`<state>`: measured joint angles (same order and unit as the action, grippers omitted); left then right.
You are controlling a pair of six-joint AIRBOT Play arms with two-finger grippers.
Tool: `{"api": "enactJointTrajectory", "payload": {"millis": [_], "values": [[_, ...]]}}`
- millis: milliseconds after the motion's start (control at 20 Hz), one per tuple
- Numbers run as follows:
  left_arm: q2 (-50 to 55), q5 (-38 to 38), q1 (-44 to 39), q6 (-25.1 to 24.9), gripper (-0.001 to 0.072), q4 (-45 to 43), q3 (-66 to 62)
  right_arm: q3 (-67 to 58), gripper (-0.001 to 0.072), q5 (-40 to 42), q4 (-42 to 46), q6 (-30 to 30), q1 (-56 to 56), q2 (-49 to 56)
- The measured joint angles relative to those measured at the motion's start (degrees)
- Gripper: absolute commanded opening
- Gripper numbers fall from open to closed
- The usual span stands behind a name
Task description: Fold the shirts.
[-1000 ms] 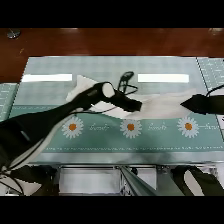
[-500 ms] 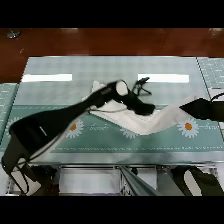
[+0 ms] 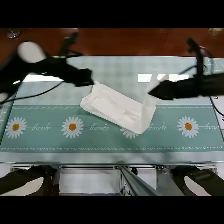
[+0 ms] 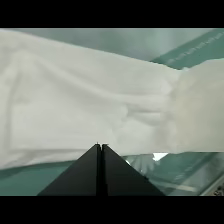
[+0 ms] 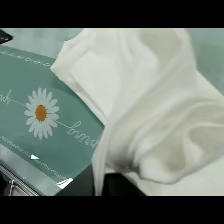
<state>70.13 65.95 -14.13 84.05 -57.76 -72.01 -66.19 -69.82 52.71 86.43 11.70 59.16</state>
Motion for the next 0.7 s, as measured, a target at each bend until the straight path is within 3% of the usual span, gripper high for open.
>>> {"api": "enactJointTrajectory", "payload": {"millis": [200, 400, 450, 500, 550, 700], "values": [[-25.6, -2.4, 7.4, 3.5, 0.0025, -0.8, 21.1, -15.3, 0.0021, 2.4, 0.2, 0.7, 9.7, 19.1], [-43.3, -3.4, 9.3, 6.5, 0.0025, 4.9, 35.3, -31.6, 0.0030, 3.1, 0.2, 3.4, 16.6, 37.5], [-45.6, -3.5, 9.5, 6.9, 0.0025, 5.9, 37.4, -35.3, 0.0205, 3.1, 0.2, 4.3, 17.9, 41.6], [-47.2, -3.6, 9.6, 7.2, 0.0025, 6.6, 39.0, -38.3, 0.0581, 3.3, -0.1, 5.1, 19.0, 45.0], [-48.1, -4.0, 9.8, 7.5, 0.0025, 7.0, 40.1, -40.9, 0.0621, 3.3, -0.9, 5.8, 19.8, 47.9], [-48.2, -4.5, 9.9, 7.7, 0.0025, 7.8, 41.9, -45.1, 0.0617, 1.1, -4.6, 4.4, 19.7, 51.7]]}}
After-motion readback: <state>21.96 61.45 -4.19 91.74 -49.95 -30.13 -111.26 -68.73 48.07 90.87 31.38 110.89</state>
